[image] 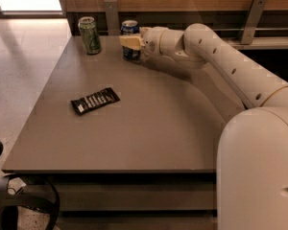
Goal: Move pepsi can near green can
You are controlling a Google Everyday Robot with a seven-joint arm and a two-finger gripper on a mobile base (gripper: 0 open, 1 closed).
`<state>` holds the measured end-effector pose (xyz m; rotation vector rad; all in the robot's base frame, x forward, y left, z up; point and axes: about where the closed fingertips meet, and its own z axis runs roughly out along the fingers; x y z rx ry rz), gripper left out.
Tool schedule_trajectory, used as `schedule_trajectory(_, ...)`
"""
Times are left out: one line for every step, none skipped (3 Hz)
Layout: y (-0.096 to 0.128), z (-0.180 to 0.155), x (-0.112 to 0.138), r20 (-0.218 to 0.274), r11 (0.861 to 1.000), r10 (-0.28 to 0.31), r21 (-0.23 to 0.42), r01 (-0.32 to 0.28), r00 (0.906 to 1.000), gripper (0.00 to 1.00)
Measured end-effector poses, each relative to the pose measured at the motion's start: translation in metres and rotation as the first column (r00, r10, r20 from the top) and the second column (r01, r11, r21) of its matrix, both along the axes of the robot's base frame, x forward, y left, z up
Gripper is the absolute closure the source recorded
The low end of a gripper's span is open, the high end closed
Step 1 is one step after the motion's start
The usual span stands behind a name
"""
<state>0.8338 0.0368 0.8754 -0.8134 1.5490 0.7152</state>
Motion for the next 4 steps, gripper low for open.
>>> schedule_trajectory(0.0028, -0.0005, -0.0003, -0.001, 1.0, 0.004, 0.001, -0.004, 1.0, 0.28)
schedule_trajectory(0.0061, -0.001, -0.0006, -0.002, 1.0, 0.008, 0.001, -0.008, 1.0, 0.05)
schedule_trajectory(0.0099, -0.0017, -0.001, -0.003, 1.0, 0.013, 0.002, -0.013, 0.9999, 0.0)
schedule_trajectory(0.01, -0.0017, -0.001, -0.003, 1.0, 0.013, 0.002, -0.013, 0.9999, 0.0)
